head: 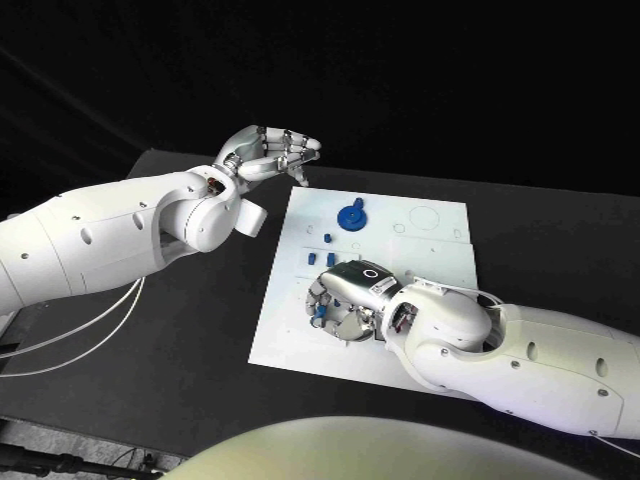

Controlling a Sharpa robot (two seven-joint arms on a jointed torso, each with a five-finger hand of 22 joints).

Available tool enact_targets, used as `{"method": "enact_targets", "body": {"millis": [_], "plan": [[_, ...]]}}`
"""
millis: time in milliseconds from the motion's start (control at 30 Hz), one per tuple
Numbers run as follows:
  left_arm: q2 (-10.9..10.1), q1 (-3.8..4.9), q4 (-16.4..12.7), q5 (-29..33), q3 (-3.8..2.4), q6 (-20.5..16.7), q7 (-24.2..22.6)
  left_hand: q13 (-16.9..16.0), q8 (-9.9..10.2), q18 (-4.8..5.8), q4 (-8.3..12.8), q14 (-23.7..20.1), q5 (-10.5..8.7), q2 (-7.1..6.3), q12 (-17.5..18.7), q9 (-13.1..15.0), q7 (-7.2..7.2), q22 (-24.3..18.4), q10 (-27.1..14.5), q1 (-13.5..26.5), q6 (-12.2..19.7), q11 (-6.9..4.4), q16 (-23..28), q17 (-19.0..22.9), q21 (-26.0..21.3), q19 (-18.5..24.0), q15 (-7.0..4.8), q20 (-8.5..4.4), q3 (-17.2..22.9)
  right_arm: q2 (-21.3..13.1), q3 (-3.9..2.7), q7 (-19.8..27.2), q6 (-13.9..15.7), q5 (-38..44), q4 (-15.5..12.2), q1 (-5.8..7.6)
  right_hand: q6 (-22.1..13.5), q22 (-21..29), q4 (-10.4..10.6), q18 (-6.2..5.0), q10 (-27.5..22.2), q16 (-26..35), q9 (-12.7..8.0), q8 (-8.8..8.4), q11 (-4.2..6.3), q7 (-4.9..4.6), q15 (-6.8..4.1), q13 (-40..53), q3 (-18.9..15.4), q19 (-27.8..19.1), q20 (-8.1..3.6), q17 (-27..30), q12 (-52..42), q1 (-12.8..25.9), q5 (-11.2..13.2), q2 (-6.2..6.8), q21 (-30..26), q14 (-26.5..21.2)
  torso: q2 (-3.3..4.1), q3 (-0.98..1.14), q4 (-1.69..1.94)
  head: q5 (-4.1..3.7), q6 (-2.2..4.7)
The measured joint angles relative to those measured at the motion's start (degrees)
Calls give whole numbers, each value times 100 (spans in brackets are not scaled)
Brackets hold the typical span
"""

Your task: Assemble the parts on the task board

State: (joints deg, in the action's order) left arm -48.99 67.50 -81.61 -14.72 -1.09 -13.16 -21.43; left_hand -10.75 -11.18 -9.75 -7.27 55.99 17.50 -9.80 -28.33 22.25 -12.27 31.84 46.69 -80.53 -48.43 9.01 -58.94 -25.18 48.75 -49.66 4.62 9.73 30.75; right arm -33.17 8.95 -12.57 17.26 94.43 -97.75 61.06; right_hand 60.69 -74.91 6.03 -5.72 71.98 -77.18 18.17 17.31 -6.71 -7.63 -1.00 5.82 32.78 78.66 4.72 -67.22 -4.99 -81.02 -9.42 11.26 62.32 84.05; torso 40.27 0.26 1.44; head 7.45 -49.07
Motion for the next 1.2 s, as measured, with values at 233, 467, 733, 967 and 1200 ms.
{"method": "enact_targets", "body": {"millis": [233, 467, 733, 967, 1200], "plan": [[-2, 0, -1, -1, 0, 0, 2, -1, 0, 0, 0, 0, 0, 0, 0, 0, 0, 0, 0, 0, 0, 0, 0, 0, 0, 0, 0, 0, 0, 2, 3, -4, -18, 35, 0, -1, -155, 1, -398, 0, 0, 25, -6, -16, 0, -33, 8, 28, 273, -41, 41, 35, 60, 211, 13, 90, -83, 8, -2, -1, 4, -6, -8], [-5, 0, -2, -2, 0, 0, 4, -1, 0, 0, 0, 0, 0, 0, 0, 0, 0, 0, 0, 0, 0, 0, 0, 0, 0, 0, 0, 0, 0, -5, 6, 18, -27, 60, 15, -1, -428, -4, -464, 0, -57, 91, -50, -158, 157, -102, 41, 33, 228, -170, 86, 134, 92, 394, 13, 226, -372, -1, -1, -2, 3, -3, -18], [-10, 0, -2, -3, 0, 0, 8, -1, 0, 0, 0, 0, 0, 0, 0, 0, 0, -1, 0, 0, 0, 0, 0, 0, 0, 0, 0, 0, 0, -22, 38, 54, -15, 109, 30, -26, -699, -4, -436, -12, -557, 263, -69, -226, 117, -129, 142, -32, 59, -348, 163, 439, 83, 517, -3, 351, -830, -22, -1, -1, 1, -1, -26], [-11, 0, -2, -4, 0, 0, 12, -2, 0, 0, 0, 0, 0, 0, 0, 0, 0, -1, 1, 0, 0, 0, 0, 0, 0, 0, 0, 0, 0, -34, 38, 91, -5, 125, -17, -23, -773, -3, -434, -90, -688, 294, -74, -258, 106, -130, 163, -43, -24, -368, 183, 478, 23, 541, -3, 375, -887, -43, -1, 0, 1, -1, -31], [-13, 0, -2, -5, 1, 1, 15, -2, 0, 0, 0, 0, 0, 0, 0, 0, 0, -1, 1, 0, 0, 0, 0, 0, 0, 0, 0, 0, 0, -129, 39, 111, 72, 133, -87, -23, -824, 30, -422, -91, -900, 373, -73, -258, 87, -151, 205, -60, -156, -461, 199, 588, -38, 540, -3, 374, -1100, -85, -1, 0, 1, -5, -34]]}}
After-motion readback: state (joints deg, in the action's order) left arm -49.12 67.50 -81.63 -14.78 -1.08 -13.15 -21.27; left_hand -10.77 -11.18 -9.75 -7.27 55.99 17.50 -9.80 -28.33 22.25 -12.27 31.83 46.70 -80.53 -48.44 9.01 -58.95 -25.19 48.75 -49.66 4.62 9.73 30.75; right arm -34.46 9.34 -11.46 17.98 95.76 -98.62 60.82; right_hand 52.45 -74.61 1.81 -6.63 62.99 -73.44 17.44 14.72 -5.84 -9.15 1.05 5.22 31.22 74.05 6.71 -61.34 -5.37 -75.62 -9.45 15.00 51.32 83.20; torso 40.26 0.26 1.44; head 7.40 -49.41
